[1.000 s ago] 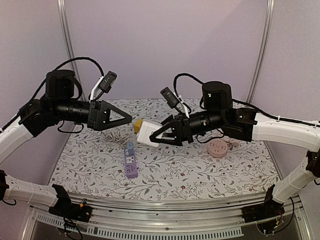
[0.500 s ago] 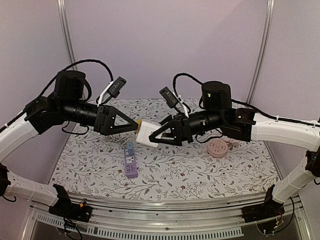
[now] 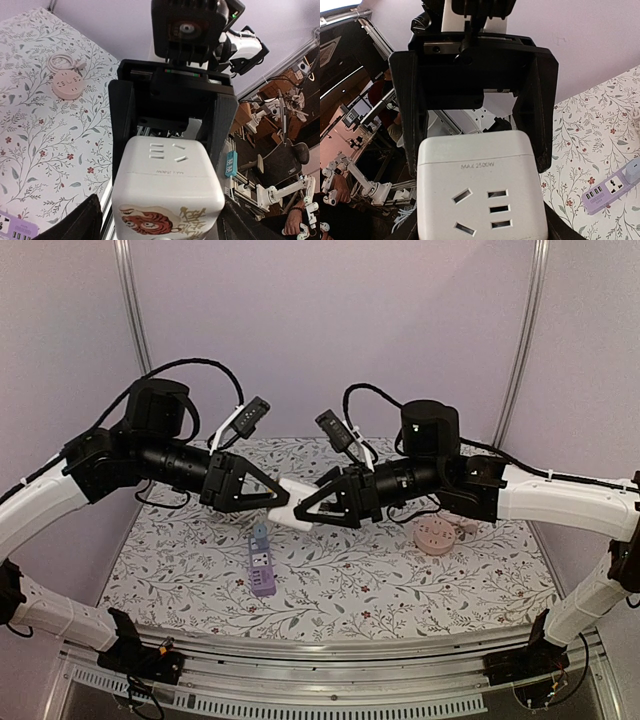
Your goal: Insert the plug
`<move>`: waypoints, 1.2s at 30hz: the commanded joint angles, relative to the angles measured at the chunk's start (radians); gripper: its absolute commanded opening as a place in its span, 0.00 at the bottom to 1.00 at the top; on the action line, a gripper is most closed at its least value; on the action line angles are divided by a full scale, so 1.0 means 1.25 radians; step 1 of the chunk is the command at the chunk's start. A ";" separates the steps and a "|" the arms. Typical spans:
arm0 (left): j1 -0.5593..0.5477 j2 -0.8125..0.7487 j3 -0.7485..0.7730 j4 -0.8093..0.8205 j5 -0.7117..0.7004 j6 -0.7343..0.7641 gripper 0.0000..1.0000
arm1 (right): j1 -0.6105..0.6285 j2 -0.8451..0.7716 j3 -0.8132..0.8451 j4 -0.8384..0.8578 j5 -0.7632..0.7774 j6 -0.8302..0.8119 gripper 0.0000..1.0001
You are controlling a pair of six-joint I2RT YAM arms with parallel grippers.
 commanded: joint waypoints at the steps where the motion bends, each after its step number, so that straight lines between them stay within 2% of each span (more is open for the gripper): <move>1: -0.014 0.011 0.018 0.000 0.018 0.013 0.77 | -0.005 0.011 0.028 0.033 -0.003 0.010 0.00; 5: -0.014 0.016 0.020 0.001 0.022 0.016 0.68 | -0.006 0.016 0.031 0.039 -0.001 0.015 0.00; 11: -0.017 0.017 0.021 0.007 0.024 0.012 0.71 | -0.005 0.027 0.040 0.044 -0.001 0.021 0.00; 13: -0.017 0.017 0.021 0.005 0.025 0.014 0.68 | -0.006 0.031 0.041 0.047 0.001 0.023 0.00; 16: -0.017 0.017 0.021 0.005 0.030 0.015 0.56 | -0.005 0.032 0.040 0.051 0.006 0.022 0.00; 22: -0.017 0.018 0.024 0.004 0.039 0.017 0.21 | -0.005 0.034 0.040 0.053 0.007 0.023 0.00; 23: -0.017 0.017 0.026 0.003 0.039 0.017 0.15 | -0.006 0.033 0.040 0.052 0.008 0.024 0.04; 24: -0.017 0.017 0.029 0.003 0.039 0.018 0.10 | -0.005 0.033 0.040 0.051 0.014 0.026 0.13; 26: -0.017 0.017 0.037 -0.011 0.038 0.025 0.03 | -0.005 0.032 0.038 0.044 0.030 0.026 0.45; 28: -0.017 0.016 0.049 -0.033 0.030 0.039 0.02 | -0.005 0.026 0.034 0.030 0.048 0.022 0.63; 32: -0.015 0.014 0.056 -0.060 0.022 0.057 0.00 | -0.005 0.016 0.031 -0.026 0.088 -0.008 0.85; 34: -0.014 0.011 0.056 -0.072 0.014 0.062 0.00 | -0.005 0.010 0.031 -0.061 0.099 -0.031 0.92; 36: -0.014 0.009 0.058 -0.091 0.002 0.075 0.00 | -0.005 0.000 0.026 -0.100 0.110 -0.050 0.96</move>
